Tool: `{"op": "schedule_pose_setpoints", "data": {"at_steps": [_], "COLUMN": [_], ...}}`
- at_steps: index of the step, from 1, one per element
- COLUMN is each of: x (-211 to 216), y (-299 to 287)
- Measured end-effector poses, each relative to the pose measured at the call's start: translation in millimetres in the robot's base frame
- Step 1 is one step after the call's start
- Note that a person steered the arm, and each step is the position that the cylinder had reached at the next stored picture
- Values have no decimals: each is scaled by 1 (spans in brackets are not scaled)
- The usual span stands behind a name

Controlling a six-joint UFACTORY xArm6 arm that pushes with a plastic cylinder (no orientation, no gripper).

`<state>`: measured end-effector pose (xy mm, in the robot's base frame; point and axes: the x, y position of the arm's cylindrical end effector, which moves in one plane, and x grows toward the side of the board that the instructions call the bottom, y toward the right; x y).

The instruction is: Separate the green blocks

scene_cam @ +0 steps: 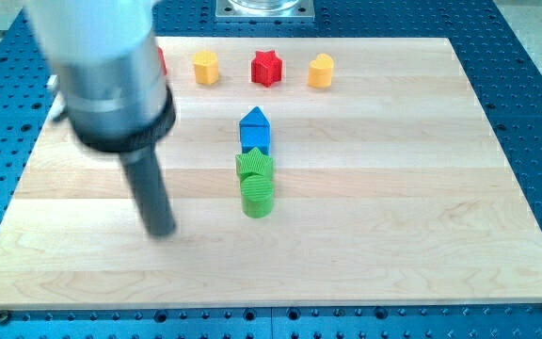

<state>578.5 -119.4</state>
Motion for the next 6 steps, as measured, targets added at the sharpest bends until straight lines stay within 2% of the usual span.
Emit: {"op": "schedule_pose_setpoints", "data": {"at_steps": [1, 2, 3, 5, 6], "x": [38, -10, -53, -119, -111], "y": [40, 93, 122, 78, 68]}}
